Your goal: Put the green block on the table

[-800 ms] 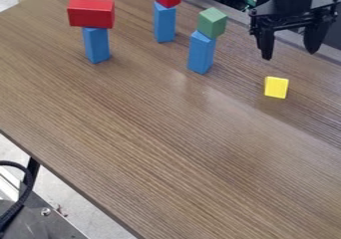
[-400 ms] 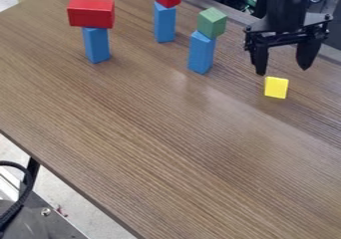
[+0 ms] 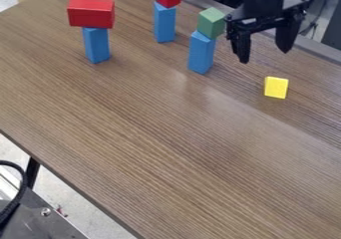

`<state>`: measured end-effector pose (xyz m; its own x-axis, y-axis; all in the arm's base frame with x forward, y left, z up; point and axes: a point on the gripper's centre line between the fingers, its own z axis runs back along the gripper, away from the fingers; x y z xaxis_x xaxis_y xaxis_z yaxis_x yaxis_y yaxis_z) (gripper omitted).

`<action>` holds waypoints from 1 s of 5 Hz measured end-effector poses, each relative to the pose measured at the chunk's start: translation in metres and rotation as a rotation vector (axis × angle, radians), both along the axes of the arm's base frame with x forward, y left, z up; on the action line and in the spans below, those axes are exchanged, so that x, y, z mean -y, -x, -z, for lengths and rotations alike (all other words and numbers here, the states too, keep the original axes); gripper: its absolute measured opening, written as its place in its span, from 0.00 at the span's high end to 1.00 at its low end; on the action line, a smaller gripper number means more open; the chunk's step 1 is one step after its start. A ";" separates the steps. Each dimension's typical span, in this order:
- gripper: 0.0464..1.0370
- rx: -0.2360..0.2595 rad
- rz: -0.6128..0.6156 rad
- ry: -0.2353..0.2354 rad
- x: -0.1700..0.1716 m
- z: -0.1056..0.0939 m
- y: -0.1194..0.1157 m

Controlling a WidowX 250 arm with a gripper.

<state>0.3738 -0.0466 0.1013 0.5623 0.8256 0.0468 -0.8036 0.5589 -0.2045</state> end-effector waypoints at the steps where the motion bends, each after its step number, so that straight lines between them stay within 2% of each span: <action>1: 0.04 -0.038 -0.076 -0.021 -0.011 -0.002 0.003; 3: 0.04 -0.112 -0.191 0.006 -0.026 -0.004 0.011; 5: 0.04 -0.101 -0.205 0.021 -0.030 -0.007 0.003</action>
